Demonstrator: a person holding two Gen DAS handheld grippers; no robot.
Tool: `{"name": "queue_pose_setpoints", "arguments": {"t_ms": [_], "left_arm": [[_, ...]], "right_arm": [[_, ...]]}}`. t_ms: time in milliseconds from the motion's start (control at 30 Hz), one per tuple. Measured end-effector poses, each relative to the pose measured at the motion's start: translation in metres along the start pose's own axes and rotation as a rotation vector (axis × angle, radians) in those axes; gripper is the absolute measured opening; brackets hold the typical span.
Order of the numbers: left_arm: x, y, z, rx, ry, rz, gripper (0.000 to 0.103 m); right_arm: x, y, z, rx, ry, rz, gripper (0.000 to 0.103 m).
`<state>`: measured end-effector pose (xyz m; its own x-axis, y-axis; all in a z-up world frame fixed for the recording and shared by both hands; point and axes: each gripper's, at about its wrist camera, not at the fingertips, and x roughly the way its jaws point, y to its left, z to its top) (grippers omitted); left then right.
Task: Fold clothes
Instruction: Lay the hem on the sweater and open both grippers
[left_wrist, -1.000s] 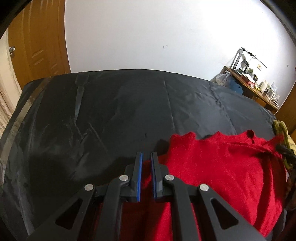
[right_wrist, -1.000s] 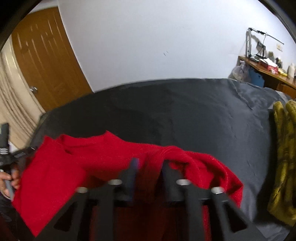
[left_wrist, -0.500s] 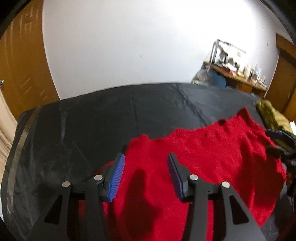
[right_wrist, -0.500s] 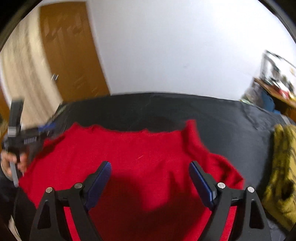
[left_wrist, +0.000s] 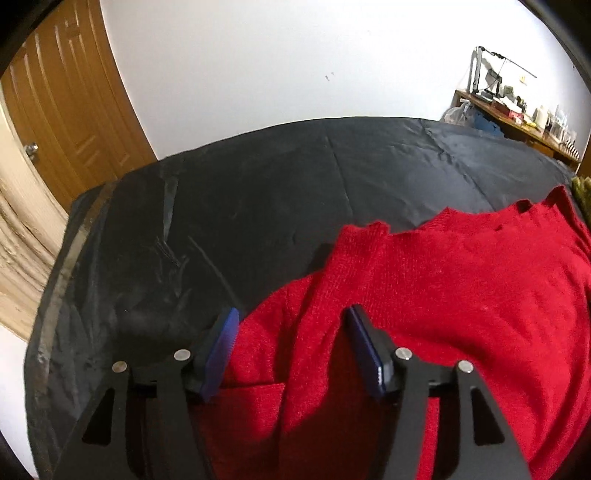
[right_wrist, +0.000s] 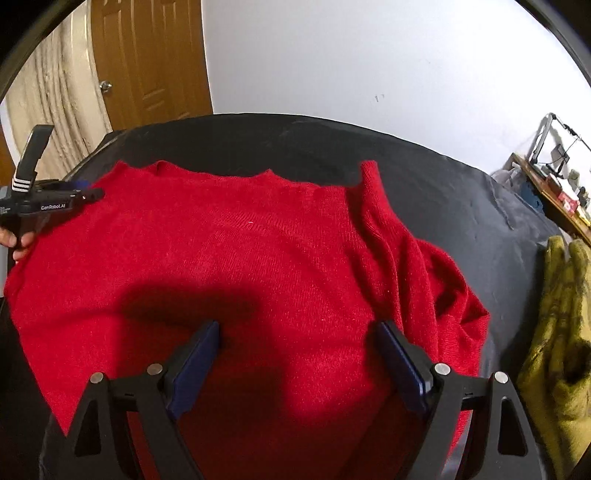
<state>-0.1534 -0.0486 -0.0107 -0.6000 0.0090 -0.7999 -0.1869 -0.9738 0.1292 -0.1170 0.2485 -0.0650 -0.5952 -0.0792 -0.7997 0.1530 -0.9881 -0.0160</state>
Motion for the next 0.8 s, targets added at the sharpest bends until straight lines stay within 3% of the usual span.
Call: {"name": "queue_pose_setpoints", "arguments": {"t_ms": [133, 233, 367, 533, 667, 800], "left_arm": [[-0.012, 0.004, -0.005, 0.006, -0.007, 0.055, 0.068], [-0.037, 0.003, -0.013, 0.026, -0.050, 0.077, 0.068], [-0.052, -0.016, -0.013, 0.067, -0.053, 0.012, 0.068], [-0.047, -0.042, -0.017, 0.118, 0.006, -0.043, 0.068], [-0.022, -0.041, -0.018, 0.100, 0.061, 0.024, 0.069], [-0.013, -0.020, -0.012, 0.029, 0.056, 0.065, 0.071]], "right_arm": [[-0.008, 0.005, 0.002, 0.015, -0.014, -0.029, 0.087], [-0.029, 0.017, -0.004, -0.001, -0.076, -0.033, 0.088], [-0.049, 0.045, -0.016, -0.079, -0.116, 0.044, 0.088], [-0.036, 0.068, -0.029, -0.138, -0.043, 0.059, 0.088], [-0.031, 0.066, -0.043, -0.145, 0.001, 0.056, 0.088], [-0.035, 0.059, -0.048, -0.152, 0.007, 0.075, 0.088]]}}
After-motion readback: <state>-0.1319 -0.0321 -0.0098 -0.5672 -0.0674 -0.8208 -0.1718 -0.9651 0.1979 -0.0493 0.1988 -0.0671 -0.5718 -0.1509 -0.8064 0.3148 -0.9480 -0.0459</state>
